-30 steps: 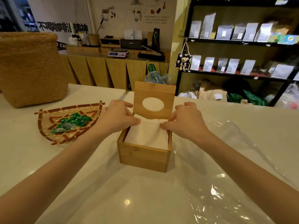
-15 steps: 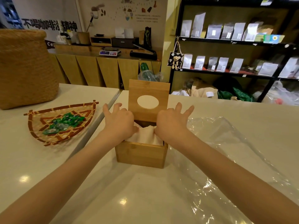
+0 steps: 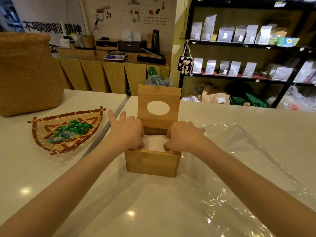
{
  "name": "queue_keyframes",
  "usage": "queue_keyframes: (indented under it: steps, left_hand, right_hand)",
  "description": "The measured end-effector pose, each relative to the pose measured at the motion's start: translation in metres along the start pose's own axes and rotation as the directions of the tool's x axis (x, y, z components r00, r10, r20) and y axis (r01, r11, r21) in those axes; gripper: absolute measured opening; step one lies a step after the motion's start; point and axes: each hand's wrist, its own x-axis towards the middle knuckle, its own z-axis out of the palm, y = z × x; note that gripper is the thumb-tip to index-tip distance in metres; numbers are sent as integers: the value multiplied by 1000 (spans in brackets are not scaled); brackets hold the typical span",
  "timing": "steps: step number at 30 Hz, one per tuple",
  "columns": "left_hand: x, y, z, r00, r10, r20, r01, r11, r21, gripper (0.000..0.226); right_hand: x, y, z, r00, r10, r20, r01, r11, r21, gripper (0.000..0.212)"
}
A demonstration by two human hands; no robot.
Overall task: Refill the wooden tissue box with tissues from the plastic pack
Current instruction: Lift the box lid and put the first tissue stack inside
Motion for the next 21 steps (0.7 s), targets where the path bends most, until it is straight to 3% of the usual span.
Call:
queue_keyframes:
  steps: [4, 7, 11, 16, 18, 21]
  left_hand:
    - [3, -1, 0, 997, 19, 79, -27, 995, 100, 38]
    - [4, 0, 2, 997, 0, 78, -12, 987, 161, 39]
    - [6, 4, 5, 997, -33, 75, 16, 976, 218, 40]
    - [4, 6, 5, 996, -53, 75, 33, 970, 241, 38]
    - [1, 5, 4, 996, -46, 76, 26, 971, 239, 37]
    - [-12, 6, -7, 999, -53, -2, 52, 973, 226, 35]
  right_hand:
    - [-4, -2, -7, 996, 10, 87, 3, 989, -146, 27]
    - [-2, -7, -7, 992, 59, 108, -29, 966, -258, 36]
    - [1, -13, -3, 992, 65, 106, -22, 929, -369, 17]
    - [-1, -12, -4, 990, 84, 116, -24, 898, -440, 21]
    - [1, -9, -4, 987, 59, 147, 4, 919, -393, 32]
    - [-2, 7, -8, 982, -119, 146, 119, 993, 5, 41]
